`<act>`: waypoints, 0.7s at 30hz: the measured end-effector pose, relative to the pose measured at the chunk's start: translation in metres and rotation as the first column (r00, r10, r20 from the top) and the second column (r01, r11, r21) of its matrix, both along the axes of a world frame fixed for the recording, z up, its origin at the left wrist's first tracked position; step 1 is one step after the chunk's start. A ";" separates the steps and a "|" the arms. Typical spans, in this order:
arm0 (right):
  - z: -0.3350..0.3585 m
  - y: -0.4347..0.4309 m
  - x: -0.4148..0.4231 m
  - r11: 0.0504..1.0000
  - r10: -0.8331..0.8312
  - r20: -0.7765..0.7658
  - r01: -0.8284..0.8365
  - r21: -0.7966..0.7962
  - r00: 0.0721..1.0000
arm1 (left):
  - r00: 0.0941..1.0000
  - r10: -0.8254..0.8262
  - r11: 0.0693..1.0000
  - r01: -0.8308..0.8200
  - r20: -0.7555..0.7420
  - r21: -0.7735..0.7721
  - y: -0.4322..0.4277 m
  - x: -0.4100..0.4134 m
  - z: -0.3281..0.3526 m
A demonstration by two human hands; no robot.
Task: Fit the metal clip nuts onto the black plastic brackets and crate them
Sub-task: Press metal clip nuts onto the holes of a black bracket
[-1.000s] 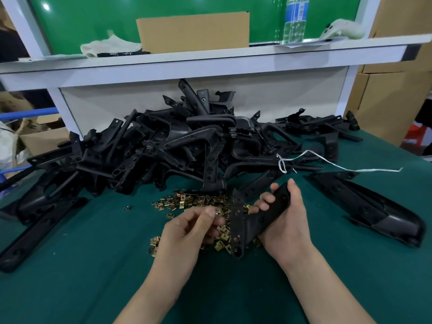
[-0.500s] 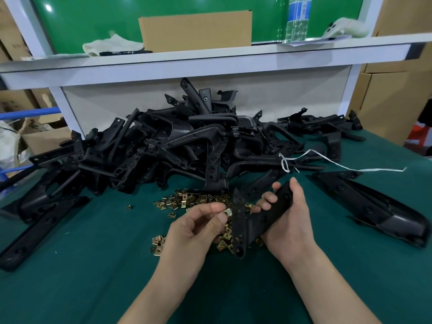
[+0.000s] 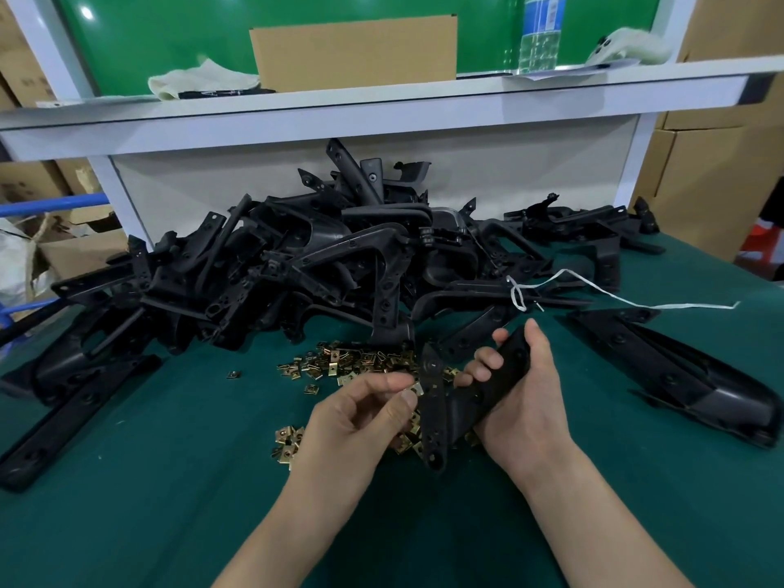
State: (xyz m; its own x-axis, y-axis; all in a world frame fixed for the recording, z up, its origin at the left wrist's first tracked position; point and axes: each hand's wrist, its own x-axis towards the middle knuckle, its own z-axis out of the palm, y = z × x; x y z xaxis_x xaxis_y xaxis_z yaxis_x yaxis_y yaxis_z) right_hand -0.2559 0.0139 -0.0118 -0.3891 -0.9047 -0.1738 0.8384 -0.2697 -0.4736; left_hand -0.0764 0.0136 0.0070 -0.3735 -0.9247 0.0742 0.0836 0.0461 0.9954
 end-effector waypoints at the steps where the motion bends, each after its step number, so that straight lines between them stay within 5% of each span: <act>1: 0.000 0.000 0.000 1.000 -0.005 -0.003 0.005 0.003 1.000 | 1.000 -0.002 1.000 0.002 0.001 -0.002 0.000 0.000 0.000; 21: 0.007 -0.002 0.006 0.988 -0.114 -0.239 0.136 0.075 0.964 | 0.986 -0.141 0.990 0.139 0.086 0.022 -0.004 0.010 0.001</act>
State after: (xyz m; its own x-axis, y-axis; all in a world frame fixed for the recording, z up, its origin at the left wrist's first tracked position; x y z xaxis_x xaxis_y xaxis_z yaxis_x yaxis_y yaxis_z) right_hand -0.2501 0.0120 -0.0047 -0.5373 -0.8311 -0.1437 0.6646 -0.3123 -0.6788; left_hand -0.0666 0.0093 0.0078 -0.5037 -0.8636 0.0217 0.0015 0.0243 0.9997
